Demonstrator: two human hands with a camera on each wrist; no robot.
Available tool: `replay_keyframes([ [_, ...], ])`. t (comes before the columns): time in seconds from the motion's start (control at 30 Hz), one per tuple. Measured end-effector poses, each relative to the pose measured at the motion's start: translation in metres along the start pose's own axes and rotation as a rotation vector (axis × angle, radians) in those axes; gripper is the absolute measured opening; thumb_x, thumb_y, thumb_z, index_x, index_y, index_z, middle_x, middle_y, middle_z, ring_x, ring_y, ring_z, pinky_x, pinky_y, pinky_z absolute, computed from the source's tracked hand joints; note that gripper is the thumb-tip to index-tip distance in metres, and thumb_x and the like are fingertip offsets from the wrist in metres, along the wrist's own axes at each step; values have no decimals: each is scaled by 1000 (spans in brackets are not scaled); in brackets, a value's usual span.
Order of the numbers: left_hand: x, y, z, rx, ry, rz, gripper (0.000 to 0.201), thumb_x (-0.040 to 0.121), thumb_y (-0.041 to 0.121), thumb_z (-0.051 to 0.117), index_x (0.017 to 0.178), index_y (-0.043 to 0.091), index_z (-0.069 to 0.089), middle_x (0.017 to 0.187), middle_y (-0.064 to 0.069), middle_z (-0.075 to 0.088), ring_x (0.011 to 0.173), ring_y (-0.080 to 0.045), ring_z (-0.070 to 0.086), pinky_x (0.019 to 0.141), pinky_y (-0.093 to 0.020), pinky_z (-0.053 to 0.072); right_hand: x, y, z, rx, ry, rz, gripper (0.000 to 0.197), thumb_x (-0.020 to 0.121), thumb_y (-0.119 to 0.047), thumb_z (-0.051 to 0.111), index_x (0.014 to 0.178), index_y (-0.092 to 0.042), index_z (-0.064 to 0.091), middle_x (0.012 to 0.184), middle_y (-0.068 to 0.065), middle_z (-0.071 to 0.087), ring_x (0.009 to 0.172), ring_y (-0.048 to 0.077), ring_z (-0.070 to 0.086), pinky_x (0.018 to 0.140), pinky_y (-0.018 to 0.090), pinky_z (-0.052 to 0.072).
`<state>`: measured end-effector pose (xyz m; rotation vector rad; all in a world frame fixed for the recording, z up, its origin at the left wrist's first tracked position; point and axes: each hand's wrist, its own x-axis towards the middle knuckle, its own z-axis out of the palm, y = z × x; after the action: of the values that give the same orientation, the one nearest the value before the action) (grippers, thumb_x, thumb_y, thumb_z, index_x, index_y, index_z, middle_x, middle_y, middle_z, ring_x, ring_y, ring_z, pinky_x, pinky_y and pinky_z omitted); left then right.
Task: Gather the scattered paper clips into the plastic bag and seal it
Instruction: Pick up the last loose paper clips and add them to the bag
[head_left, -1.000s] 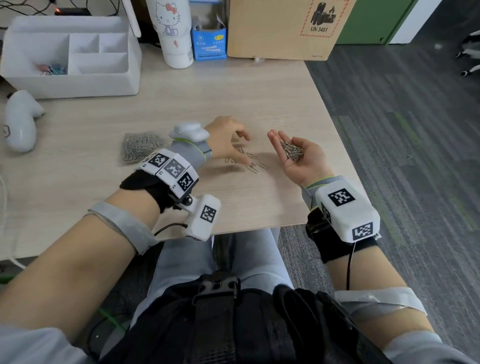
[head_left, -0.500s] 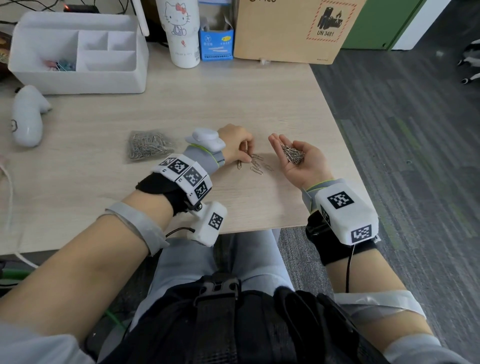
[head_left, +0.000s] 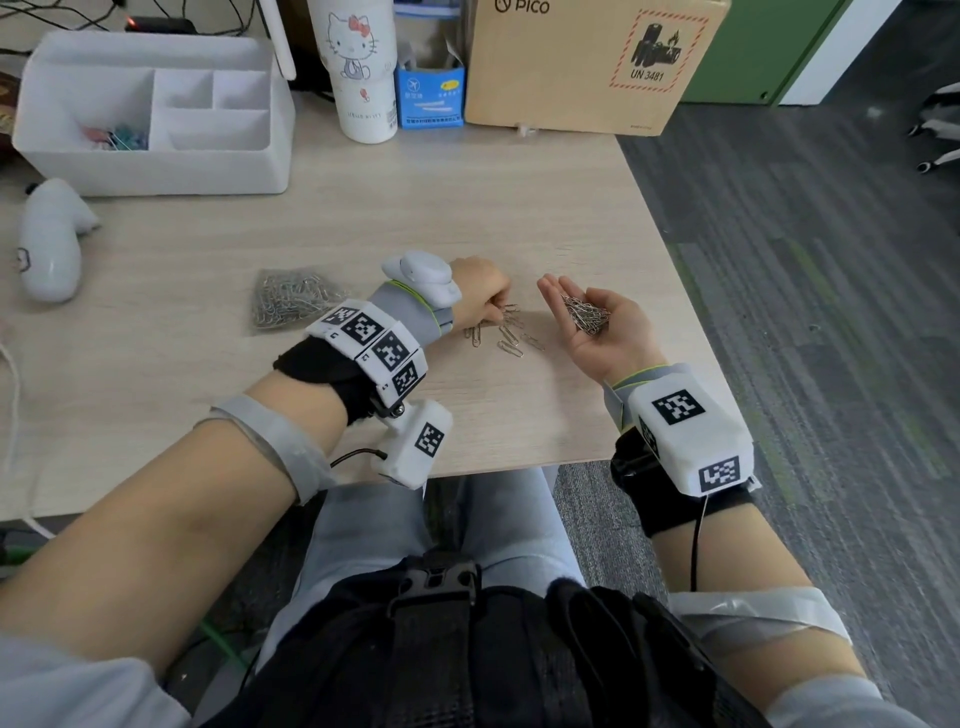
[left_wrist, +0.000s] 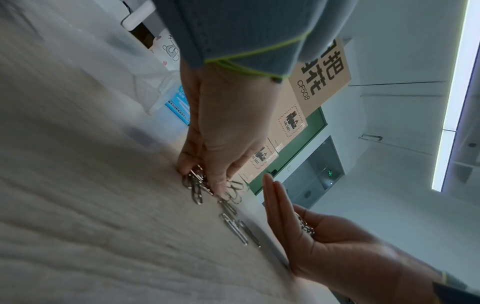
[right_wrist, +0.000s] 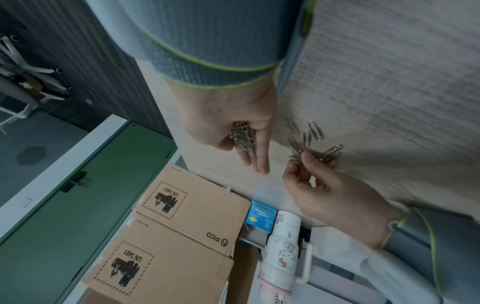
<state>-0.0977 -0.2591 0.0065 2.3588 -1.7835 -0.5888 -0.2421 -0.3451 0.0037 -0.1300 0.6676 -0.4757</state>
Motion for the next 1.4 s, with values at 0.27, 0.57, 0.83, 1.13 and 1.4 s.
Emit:
replay_keyframes([
  [0.27,3,-10,-4,-93,88,-36,13,82,13,63,88,2,66,92,-15,69,81,-26,61,71,-30,41,2,-3,0,-18,-6,-10,31,97,-5,30,98,16,53,101,29,58,121,40,50,58,43,59],
  [0.57,-2,5,-26,-494,227,116,11,78,15,70,81,4,67,62,7,61,46,9,56,58,-7,44,1,15,12,-154,-29,89,32,97,-9,32,88,13,54,98,33,57,112,45,53,73,47,52],
  [0.83,-1,27,-31,-486,364,263,15,75,5,69,89,2,71,86,-4,67,78,-14,62,62,-1,43,0,10,11,-60,-80,103,34,97,-7,32,91,13,59,79,30,67,66,42,68,61,43,58],
  [1.13,-3,4,4,-175,27,70,54,53,30,87,100,12,65,94,0,60,84,-14,50,69,-21,34,-2,-4,-3,23,-23,2,34,97,-5,29,93,17,55,83,35,64,84,47,63,61,45,57],
  [1.4,2,2,9,-219,58,74,24,65,23,79,81,8,69,78,-2,61,73,-16,54,68,-27,42,-6,-4,-5,28,-10,9,33,97,-5,27,95,17,53,97,31,58,125,39,46,70,50,53],
])
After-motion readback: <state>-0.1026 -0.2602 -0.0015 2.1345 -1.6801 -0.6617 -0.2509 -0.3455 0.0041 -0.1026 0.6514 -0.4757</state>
